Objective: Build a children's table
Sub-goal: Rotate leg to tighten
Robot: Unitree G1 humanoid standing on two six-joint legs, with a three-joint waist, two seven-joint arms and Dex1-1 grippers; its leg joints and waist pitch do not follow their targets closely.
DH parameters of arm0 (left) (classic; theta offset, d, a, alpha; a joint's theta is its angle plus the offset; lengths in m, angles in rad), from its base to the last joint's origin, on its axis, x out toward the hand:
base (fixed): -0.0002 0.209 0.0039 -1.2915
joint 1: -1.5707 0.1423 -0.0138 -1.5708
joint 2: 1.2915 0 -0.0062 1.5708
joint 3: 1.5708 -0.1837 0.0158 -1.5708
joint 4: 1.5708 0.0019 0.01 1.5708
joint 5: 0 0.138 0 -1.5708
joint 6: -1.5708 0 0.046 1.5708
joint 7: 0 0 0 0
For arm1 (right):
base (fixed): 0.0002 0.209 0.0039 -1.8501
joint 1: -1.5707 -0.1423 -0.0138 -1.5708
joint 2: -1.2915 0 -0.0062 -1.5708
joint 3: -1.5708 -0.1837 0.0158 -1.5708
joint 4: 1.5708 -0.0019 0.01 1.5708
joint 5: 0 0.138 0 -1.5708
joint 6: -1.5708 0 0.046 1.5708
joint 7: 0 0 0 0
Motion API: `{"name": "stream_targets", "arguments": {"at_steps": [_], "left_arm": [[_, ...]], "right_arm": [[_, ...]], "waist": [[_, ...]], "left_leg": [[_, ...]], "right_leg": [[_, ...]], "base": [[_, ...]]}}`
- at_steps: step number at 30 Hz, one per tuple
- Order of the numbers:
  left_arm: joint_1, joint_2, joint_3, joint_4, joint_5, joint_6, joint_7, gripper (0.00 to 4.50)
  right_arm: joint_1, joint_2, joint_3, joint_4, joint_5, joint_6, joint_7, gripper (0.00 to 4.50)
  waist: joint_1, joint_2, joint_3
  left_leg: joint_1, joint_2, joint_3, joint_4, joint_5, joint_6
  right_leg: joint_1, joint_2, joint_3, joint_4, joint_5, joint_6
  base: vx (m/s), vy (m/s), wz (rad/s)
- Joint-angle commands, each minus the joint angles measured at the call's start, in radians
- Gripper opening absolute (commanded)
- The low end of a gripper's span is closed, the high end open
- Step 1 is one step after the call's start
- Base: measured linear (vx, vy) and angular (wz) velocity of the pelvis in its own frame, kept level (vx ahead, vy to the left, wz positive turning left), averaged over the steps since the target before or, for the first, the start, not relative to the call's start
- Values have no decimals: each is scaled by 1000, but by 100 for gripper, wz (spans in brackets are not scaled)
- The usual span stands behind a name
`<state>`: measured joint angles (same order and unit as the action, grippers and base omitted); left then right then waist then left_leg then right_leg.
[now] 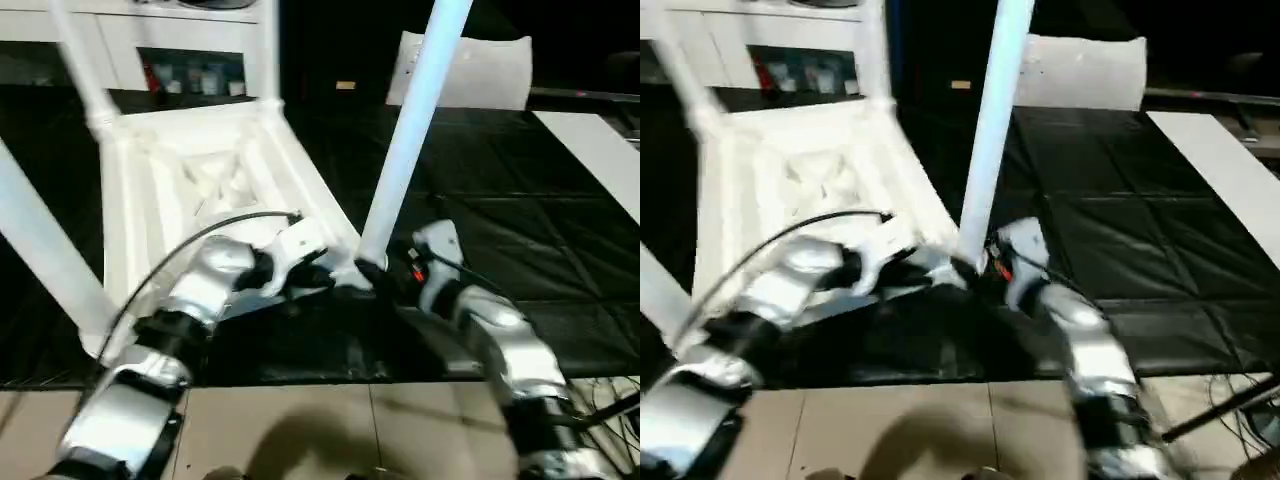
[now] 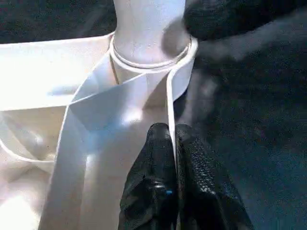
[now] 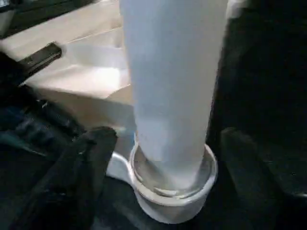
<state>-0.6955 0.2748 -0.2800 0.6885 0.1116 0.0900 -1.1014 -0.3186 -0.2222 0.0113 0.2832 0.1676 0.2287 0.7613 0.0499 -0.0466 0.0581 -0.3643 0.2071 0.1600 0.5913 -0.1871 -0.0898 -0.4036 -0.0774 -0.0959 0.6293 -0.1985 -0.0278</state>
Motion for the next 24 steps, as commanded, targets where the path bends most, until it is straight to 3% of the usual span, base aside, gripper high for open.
{"name": "stream_targets", "arguments": {"at_steps": [1,3,9,14,18,24], "left_arm": [[3,6,-28,-9,-27,-102,-103,0],[2,10,-26,-1,-33,-111,-121,0],[-28,69,-75,62,-31,-208,-311,0],[-41,79,-99,78,-21,-253,-387,0],[-58,81,-111,96,-10,-281,-423,0],[-86,83,-123,136,-8,-321,-455,0]], "right_arm": [[2,-51,6,-32,36,-11,107,414],[4,-66,11,-36,46,-11,143,433],[-21,-155,63,-8,84,-49,373,433],[-51,-174,84,35,89,-72,454,386],[-72,-190,110,65,79,-91,502,341],[-90,-195,132,95,72,-116,551,294]], "waist": [[4,2,-65],[7,1,-65],[13,0,-66],[17,0,-65],[32,-1,-66],[36,-3,-64]], "left_leg": [[5,27,6,-60,-134,82],[8,26,8,-61,-145,77],[6,27,7,-61,-140,79],[7,30,8,-60,-128,82],[11,32,12,-60,-110,89],[9,30,12,-60,-131,79]], "right_leg": [[67,-68,64,-87,-143,-196],[63,-67,62,-89,-164,-195],[63,-69,61,-86,-153,-199],[62,-70,60,-80,-124,-219],[62,-69,61,-73,-75,-235],[63,-71,60,-78,-124,-220]], "base": [[0,0,0],[0,0,0],[0,0,0],[0,0,0],[0,0,0],[0,0,0]]}}
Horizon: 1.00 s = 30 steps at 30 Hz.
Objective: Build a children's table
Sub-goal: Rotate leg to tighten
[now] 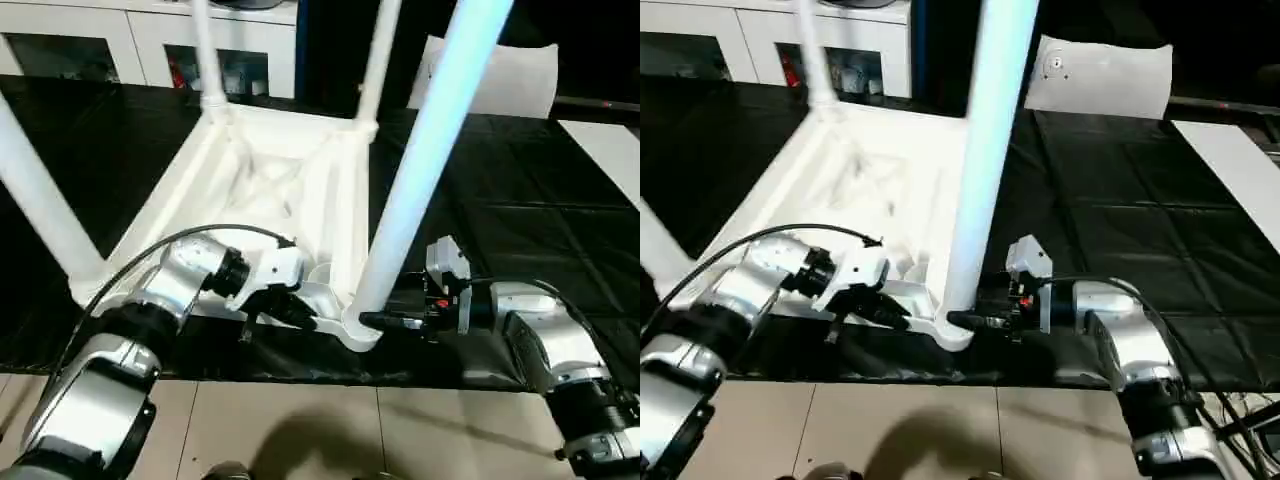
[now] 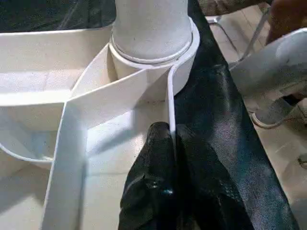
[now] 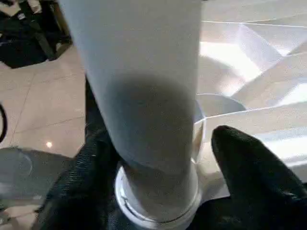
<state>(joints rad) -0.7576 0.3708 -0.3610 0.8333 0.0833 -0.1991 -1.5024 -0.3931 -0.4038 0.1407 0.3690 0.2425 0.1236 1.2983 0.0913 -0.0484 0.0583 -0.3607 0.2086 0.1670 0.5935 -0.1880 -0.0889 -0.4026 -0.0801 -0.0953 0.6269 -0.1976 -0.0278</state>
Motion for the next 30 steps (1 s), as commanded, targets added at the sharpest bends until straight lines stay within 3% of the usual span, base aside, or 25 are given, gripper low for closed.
{"name": "stream_targets", "arguments": {"at_steps": [1,13,17,19,20,22,23,26,27,30], "left_arm": [[-28,-14,-41,-4,21,-35,-57,0],[-33,-14,-34,23,20,-33,-40,0],[-31,-36,-3,17,1,18,15,0],[-35,-49,11,16,3,52,74,0],[-39,-69,33,18,-1,103,145,0],[-41,-85,46,17,-6,128,187,0],[-39,-101,57,10,-11,148,224,0],[-21,-154,80,-46,-27,203,300,0],[-20,-160,80,-52,-26,204,307,0],[-21,-180,64,-61,-10,179,330,0]], "right_arm": [[-20,-10,6,13,-1,-13,20,294],[-13,9,13,-3,32,20,30,200],[5,44,-30,-35,57,105,-86,193],[29,75,-53,-67,56,124,-175,193],[55,110,-68,-101,41,151,-275,192],[76,132,-70,-127,33,165,-323,192],[99,154,-68,-158,28,181,-362,192],[124,237,-57,-194,-24,217,-519,192],[124,252,-59,-195,-29,222,-544,192],[117,307,-71,-192,-49,222,-650,192]], "waist": [[-6,0,-63],[-4,-1,-63],[-5,-2,-63],[-6,-3,-60],[-9,0,-60],[-12,-4,-61],[-15,0,-60],[-28,-1,-63],[-38,-8,-63],[-50,-4,-64]], "left_leg": [[6,29,4,-63,-132,77],[6,31,4,-65,-141,70],[6,31,3,-68,-139,61],[8,29,2,-70,-166,44],[7,29,2,-71,-173,38],[7,27,-1,-73,-181,18],[7,27,-2,-75,-184,14],[2,24,-2,-75,-176,10],[-3,21,-3,-75,-172,11],[-2,18,-2,-72,-171,16]], "right_leg": [[61,-68,59,-76,-132,-219],[60,-68,59,-79,-156,-214],[60,-69,59,-78,-165,-208],[58,-72,59,-90,-240,-181],[56,-72,61,-89,-255,-175],[58,-72,58,-96,-308,-147],[57,-70,59,-95,-308,-145],[58,-68,60,-93,-273,-150],[61,-66,58,-94,-277,-147],[58,-67,60,-102,-317,-131]], "base": [[0,0,0],[0,0,0],[0,0,0],[0,0,0],[0,0,0],[0,0,0],[0,0,0],[0,0,0],[0,0,0],[0,0,0]]}}
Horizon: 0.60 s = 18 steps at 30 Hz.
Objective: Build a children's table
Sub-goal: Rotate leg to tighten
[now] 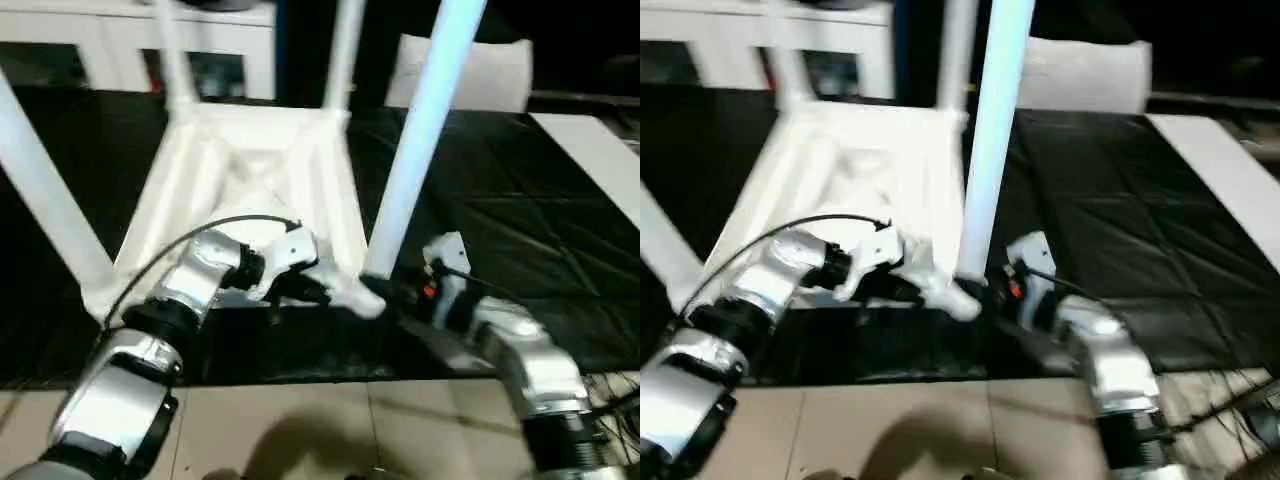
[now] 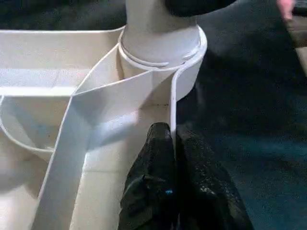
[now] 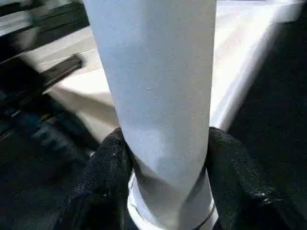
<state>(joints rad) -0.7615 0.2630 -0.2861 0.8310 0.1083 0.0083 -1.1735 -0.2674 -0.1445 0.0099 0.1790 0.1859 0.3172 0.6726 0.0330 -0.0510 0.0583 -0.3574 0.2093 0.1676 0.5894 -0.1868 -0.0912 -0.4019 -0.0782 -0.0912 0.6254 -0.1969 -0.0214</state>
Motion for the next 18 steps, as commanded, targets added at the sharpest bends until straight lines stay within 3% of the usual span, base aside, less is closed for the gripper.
{"name": "stream_targets", "arguments": {"at_steps": [1,2,3,4,8,12,13,15,18], "left_arm": [[-26,-71,-23,-47,-21,-55,0,0],[-29,-69,-27,-41,-16,-66,-3,0],[-34,-65,-32,-33,-10,-78,-6,0],[-38,-61,-35,-26,-7,-90,-12,0],[-39,-38,-30,-30,-12,-112,-47,0],[-35,-21,-17,-27,-20,-120,-48,0],[-34,-17,-15,-24,-20,-121,-48,0],[-32,-12,-13,-19,-18,-125,-47,0],[-28,-16,13,-11,-39,-118,-33,0]], "right_arm": [[-9,54,53,2,12,24,-41,192],[-9,52,52,4,12,19,-41,192],[-7,46,50,4,13,15,-41,247],[-4,41,48,4,16,14,-39,261],[15,19,19,-23,19,27,-30,296],[41,-19,2,-48,26,-22,-9,330],[48,-30,-3,-52,26,-41,0,330],[64,-45,-22,-69,70,-1,33,356],[99,-96,-46,-88,69,-33,62,370]], "waist": [[6,0,-63],[5,-3,-64],[5,0,-64],[4,2,-64],[7,4,-70],[17,5,-74],[19,4,-74],[21,2,-72],[24,-1,-70]], "left_leg": [[-4,19,-3,-69,-173,23],[-4,19,-2,-68,-173,27],[-2,21,-2,-68,-172,31],[-3,22,-2,-69,-168,36],[-1,24,1,-66,-123,51],[2,26,3,-62,-70,81],[0,25,3,-62,-70,84],[2,25,4,-62,-85,91],[2,25,5,-62,-109,81]], "right_leg": [[56,-68,57,-101,-308,-139],[56,-68,57,-102,-304,-140],[56,-67,58,-99,-284,-147],[56,-67,59,-97,-256,-155],[61,-66,62,-82,-123,-199],[67,-68,62,-68,10,-238],[68,-69,62,-67,14,-241],[70,-69,62,-70,-7,-240],[68,-70,61,-78,-73,-223]], "base": [[0,0,0],[0,0,0],[0,0,0],[0,0,0],[0,0,0],[0,0,0],[0,0,0],[0,0,0],[0,0,0]]}}
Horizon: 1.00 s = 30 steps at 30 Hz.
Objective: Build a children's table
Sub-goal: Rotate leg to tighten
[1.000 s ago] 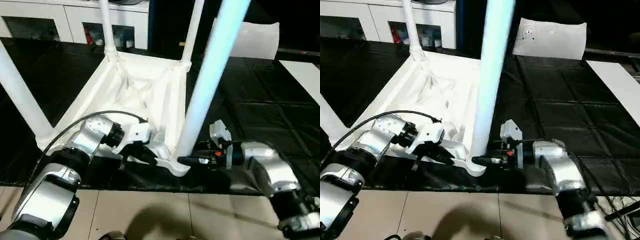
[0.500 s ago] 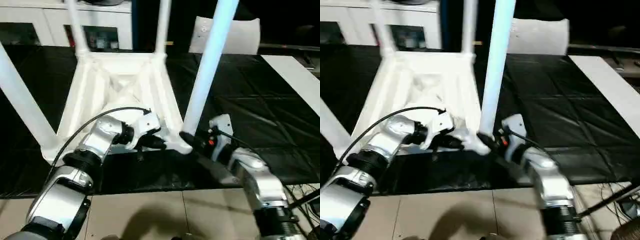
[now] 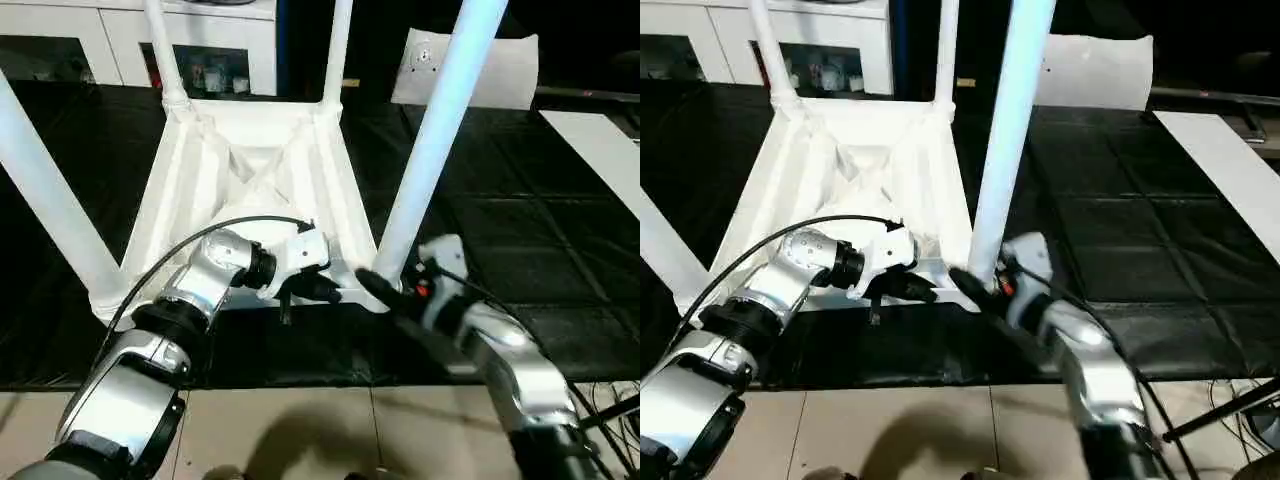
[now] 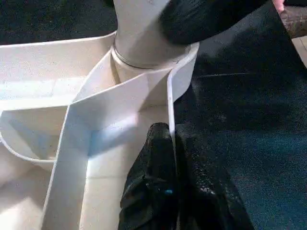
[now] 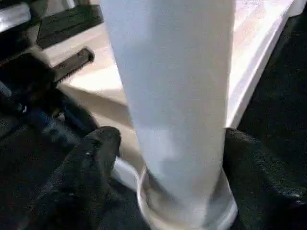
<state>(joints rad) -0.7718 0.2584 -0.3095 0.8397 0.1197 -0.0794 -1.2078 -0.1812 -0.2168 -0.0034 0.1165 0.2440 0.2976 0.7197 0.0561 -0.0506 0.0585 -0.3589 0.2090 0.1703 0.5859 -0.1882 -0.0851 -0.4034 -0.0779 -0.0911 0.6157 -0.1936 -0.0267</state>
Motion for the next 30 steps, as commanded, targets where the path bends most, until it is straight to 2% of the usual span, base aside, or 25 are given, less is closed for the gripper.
{"name": "stream_targets", "arguments": {"at_steps": [1,2,4,6,7,8,10,11,12,13,15,16,17,18,19,20,22,23,24,25,26,27,28,29,30], "left_arm": [[-15,-15,52,-22,-61,-31,14,0],[-14,-16,55,-22,-63,-33,18,0],[-8,-20,73,-28,-81,-27,24,44],[-3,-22,88,-38,-99,-16,23,59],[1,-23,95,-46,-106,-10,28,66],[1,-23,95,-46,-106,-10,28,76],[16,-24,124,-90,-147,22,26,87],[16,-24,124,-90,-147,22,26,97],[36,-24,148,-142,-183,67,24,109],[54,-23,161,-183,-206,99,24,113],[104,-13,181,-276,-243,159,25,128],[151,-1,189,-352,-263,202,36,136],[176,4,195,-390,-272,224,47,143],[249,19,209,-496,-292,283,75,149],[249,19,209,-496,-292,283,75,149],[305,28,223,-573,-305,326,100,163],[375,38,234,-661,-317,363,124,171],[375,38,234,-661,-317,363,124,187],[460,45,247,-766,-328,407,154,196],[488,46,251,-798,-330,417,164,204],[533,50,257,-857,-336,444,185,204],[572,55,262,-912,-346,477,207,220],[642,58,275,-992,-354,504,244,220],[666,59,279,-1012,-353,503,253,230],[693,60,286,-1027,-348,491,261,230]], "right_arm": [[35,-49,-49,-48,37,-18,52,382],[40,-54,-54,-55,46,-16,61,382],[74,-101,-71,-103,85,3,121,408],[102,-144,-81,-144,117,39,170,418],[115,-164,-84,-165,136,61,192,429],[115,-164,-84,-165,136,61,192,440],[147,-207,-99,-236,213,135,247,447],[147,-207,-99,-236,213,135,247,450],[157,-212,-101,-285,263,178,254,450],[160,-210,-96,-316,291,203,254,450],[155,-195,-80,-366,333,233,240,450],[138,-171,-66,-381,342,237,216,450],[126,-155,-62,-381,339,233,199,450],[95,-114,-56,-376,340,230,161,450],[95,-114,-56,-376,340,230,161,450],[73,-88,-52,-368,331,221,133,450],[51,-61,-55,-357,328,215,103,450],[51,-61,-55,-357,328,215,103,450],[28,-39,-60,-340,314,207,64,450],[20,-33,-61,-332,306,201,52,450],[10,-26,-61,-324,297,196,31,450],[1,-21,-60,-313,284,192,9,450],[-25,-12,-65,-267,237,147,-37,450],[-32,-9,-66,-255,225,134,-48,450],[-42,-6,-73,-235,210,121,-72,450]], "waist": [[4,-4,-69],[5,-4,-69],[4,-3,-69],[7,-2,-69],[7,-3,-68],[6,-5,-66],[8,-5,-64],[9,-6,-64],[8,-1,-63],[8,-2,-65],[6,0,-63],[-1,5,-61],[-2,6,-61],[-4,11,-61],[-7,11,-62],[-10,9,-56],[-12,14,-58],[-15,14,-55],[-11,8,-54],[-11,9,-55],[-17,10,-50],[-16,11,-51],[-23,14,-50],[-28,12,-44],[-29,5,-46]], "left_leg": [[3,25,3,-58,-111,75],[2,24,3,-57,-111,77],[-3,22,1,-57,-107,84],[2,24,2,-55,-119,91],[0,24,1,-56,-120,93],[-1,23,1,-57,-133,95],[1,23,1,-57,-151,91],[1,23,1,-56,-150,90],[1,24,0,-59,-152,83],[0,24,0,-58,-147,83],[0,28,-2,-61,-145,79],[-4,32,-5,-65,-150,65],[-1,29,-2,-65,-158,63],[4,31,-3,-65,-167,52],[1,33,-5,-66,-166,46],[4,28,0,-67,-185,44],[6,33,-4,-70,-190,27],[5,31,-2,-71,-194,30],[13,32,1,-69,-205,28],[7,34,-3,-72,-200,24],[0,32,-2,-77,-204,18],[5,33,-3,-76,-218,15],[5,33,-3,-76,-229,6],[2,29,-1,-79,-240,8],[7,26,1,-74,-257,6]], "right_leg": [[71,-70,62,-70,-89,-208],[71,-69,62,-71,-92,-205],[74,-68,59,-70,-98,-196],[71,-69,60,-74,-101,-207],[73,-67,58,-74,-103,-208],[72,-66,56,-77,-131,-200],[71,-67,56,-89,-218,-170],[71,-68,56,-88,-225,-166],[69,-67,54,-89,-247,-161],[69,-67,54,-90,-246,-159],[67,-66,54,-87,-225,-171],[66,-67,54,-81,-214,-181],[61,-64,53,-85,-230,-178],[58,-65,55,-83,-238,-179],[59,-66,56,-80,-229,-183],[52,-59,54,-91,-263,-169],[53,-61,57,-82,-243,-171],[51,-58,57,-87,-247,-167],[45,-56,59,-89,-253,-161],[51,-61,59,-81,-246,-165],[52,-58,57,-85,-266,-156],[49,-58,57,-87,-282,-152],[46,-59,59,-86,-296,-148],[44,-55,59,-94,-321,-140],[41,-53,59,-100,-363,-121]], "base": [[0,0,0],[0,0,0],[0,0,0],[0,0,0],[0,0,0],[0,0,0],[0,0,0],[0,0,0],[0,0,0],[0,0,0],[0,0,0],[0,0,0],[0,0,0],[0,0,0],[0,0,0],[0,0,0],[0,0,0],[0,0,0],[0,0,0],[0,0,0],[0,0,0],[0,0,0],[0,0,0],[0,0,0],[0,0,0]]}}
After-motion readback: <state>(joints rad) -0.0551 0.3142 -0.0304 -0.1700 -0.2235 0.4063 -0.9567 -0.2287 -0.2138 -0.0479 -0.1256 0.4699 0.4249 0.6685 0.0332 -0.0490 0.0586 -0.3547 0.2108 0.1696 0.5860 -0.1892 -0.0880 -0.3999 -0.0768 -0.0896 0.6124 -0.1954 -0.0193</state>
